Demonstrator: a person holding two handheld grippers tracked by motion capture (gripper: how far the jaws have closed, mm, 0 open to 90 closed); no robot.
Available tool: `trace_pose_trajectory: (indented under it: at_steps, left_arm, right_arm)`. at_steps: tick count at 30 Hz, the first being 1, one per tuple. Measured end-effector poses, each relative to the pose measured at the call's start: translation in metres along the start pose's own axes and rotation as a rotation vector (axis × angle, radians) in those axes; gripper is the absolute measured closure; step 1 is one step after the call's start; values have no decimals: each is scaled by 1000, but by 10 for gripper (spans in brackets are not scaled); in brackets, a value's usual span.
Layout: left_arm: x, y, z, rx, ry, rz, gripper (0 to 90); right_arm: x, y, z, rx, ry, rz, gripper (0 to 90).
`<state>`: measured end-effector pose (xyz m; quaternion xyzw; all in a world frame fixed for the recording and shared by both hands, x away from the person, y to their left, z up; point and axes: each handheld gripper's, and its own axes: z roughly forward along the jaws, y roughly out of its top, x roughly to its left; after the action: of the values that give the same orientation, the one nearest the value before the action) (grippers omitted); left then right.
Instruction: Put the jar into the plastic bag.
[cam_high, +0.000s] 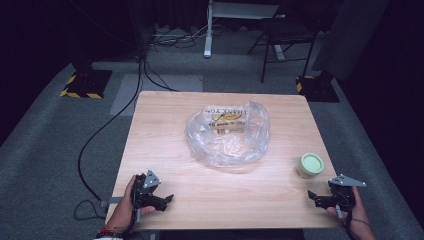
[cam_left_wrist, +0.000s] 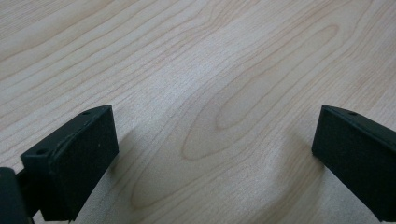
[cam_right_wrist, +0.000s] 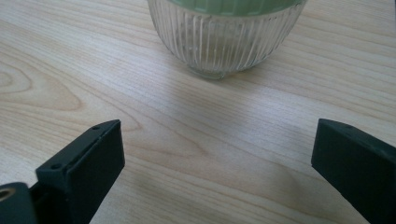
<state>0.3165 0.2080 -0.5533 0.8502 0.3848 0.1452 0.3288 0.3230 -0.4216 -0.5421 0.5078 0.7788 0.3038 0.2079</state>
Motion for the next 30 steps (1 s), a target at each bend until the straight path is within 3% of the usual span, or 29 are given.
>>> trace_pose_trajectory:
  at_steps: [11, 30]
  left_arm:
    - [0, 0, 0, 0, 0, 0, 1]
    - [0, 0, 0, 0, 0, 0, 1]
  right_arm:
    - [0, 7, -6, -5, -11, 17, 29]
    - [1, 29, -7, 4, -26, -22, 26]
